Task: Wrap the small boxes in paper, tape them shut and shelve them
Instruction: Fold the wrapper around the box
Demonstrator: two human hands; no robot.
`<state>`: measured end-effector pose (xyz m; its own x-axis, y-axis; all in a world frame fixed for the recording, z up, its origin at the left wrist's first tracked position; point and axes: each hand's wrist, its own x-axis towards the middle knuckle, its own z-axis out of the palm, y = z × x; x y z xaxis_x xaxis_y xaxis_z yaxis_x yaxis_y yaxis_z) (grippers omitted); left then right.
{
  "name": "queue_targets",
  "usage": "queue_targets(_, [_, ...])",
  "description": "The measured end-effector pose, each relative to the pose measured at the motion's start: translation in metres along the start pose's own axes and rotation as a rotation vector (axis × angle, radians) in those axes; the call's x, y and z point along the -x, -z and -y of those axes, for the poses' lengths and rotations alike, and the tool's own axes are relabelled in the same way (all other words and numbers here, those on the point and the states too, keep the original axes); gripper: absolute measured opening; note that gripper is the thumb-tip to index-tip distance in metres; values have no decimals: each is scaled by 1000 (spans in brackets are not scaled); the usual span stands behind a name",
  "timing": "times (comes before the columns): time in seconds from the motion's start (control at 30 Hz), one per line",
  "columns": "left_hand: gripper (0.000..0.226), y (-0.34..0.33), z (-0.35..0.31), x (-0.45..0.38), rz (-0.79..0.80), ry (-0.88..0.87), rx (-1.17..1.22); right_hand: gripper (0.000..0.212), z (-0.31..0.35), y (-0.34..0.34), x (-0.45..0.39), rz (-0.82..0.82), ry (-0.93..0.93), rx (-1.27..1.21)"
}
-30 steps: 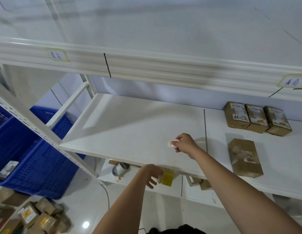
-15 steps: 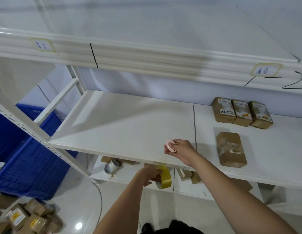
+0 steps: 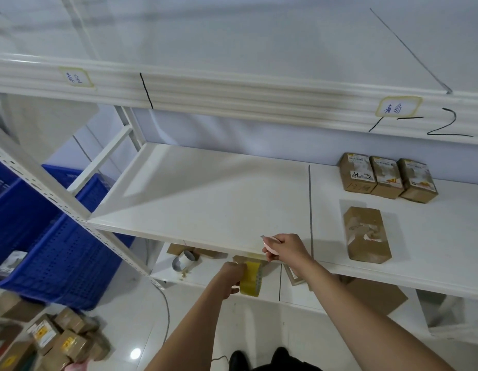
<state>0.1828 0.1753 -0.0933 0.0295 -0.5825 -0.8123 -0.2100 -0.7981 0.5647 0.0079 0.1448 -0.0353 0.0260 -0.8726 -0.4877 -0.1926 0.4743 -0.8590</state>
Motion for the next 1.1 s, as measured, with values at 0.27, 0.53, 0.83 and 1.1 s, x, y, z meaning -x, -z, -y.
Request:
queue_targets(0.27, [39,4,14,-1,-45,-122,21,29,-9,0,2,-63,14,8])
queue_targets(0.53, [27,9,19,5,-53,-114,-3,23,-18,-2,4,-56,-37,-68])
queue_targets(0.83, [37,2,26,13,31,-66,-64,24,-16,-13,10,-54,-50,-41])
queue_targets(1.1, [34,6,23,30,155,-62,-108,25,-30,-11,19,-72,-82,-6])
